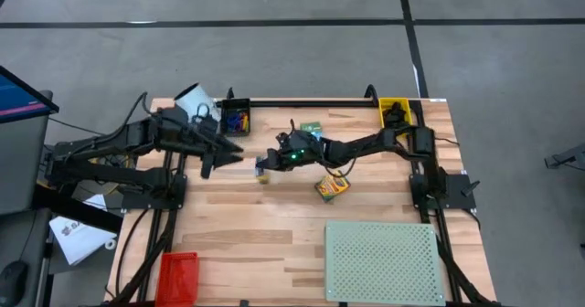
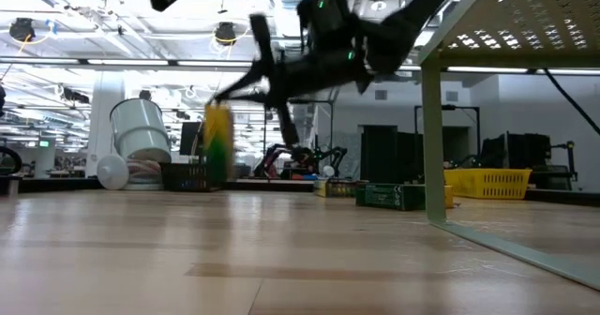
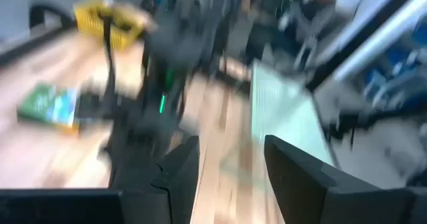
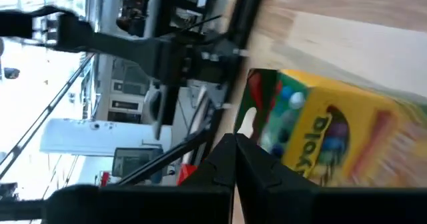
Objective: Pick & Place Office Desk Supplies
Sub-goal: Put the green crayon box into the orange bin
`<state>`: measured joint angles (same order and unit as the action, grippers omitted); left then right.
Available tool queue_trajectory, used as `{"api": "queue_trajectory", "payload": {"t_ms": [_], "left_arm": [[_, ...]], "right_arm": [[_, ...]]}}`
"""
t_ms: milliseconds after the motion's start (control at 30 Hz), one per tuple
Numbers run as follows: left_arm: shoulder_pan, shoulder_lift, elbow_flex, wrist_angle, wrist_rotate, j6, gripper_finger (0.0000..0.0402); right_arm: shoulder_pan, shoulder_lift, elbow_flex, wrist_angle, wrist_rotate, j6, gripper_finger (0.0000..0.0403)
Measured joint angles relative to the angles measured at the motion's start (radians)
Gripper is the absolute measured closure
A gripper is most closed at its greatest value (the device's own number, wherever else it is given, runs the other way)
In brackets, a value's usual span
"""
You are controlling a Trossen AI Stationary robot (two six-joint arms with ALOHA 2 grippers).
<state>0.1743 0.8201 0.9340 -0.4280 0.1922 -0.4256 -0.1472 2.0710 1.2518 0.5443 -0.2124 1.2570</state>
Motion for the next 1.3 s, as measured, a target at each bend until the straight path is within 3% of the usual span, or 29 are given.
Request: {"api": "queue_trajectory", "payload": {"t_ms": [267,533,733,933,1133,1300], "left_arm": [[-0.147,-0.013,0.049,-0.328,-0.163,0.088,0.0238],[-0.326,0.105,0.064,-0.464,-0.333,0.031,0.0215],[-0.468,0.203,0.064,-0.321,-0.543,-0.059,0.0200],[-0.551,0.303,0.064,-0.299,-0.723,-0.241,0.0213],[-0.561,0.355,0.064,-0.155,-0.722,-0.270,0.0220],[-0.559,0.319,0.064,-0.091,-0.649,-0.108,0.0204]], "right_arm": [[0.030,-0.214,0.000,-0.245,0.001,-0.068,0.0403],[0.049,-0.342,0.002,-0.374,0.062,-0.121,0.0403],[0.050,-0.350,0.002,-0.432,0.088,-0.145,0.0403],[0.063,-0.350,0.002,-0.462,0.111,-0.192,0.0403],[0.081,-0.350,0.003,-0.553,0.089,-0.251,0.0403],[0.122,-0.350,0.038,-0.687,0.003,-0.345,0.0403]]}}
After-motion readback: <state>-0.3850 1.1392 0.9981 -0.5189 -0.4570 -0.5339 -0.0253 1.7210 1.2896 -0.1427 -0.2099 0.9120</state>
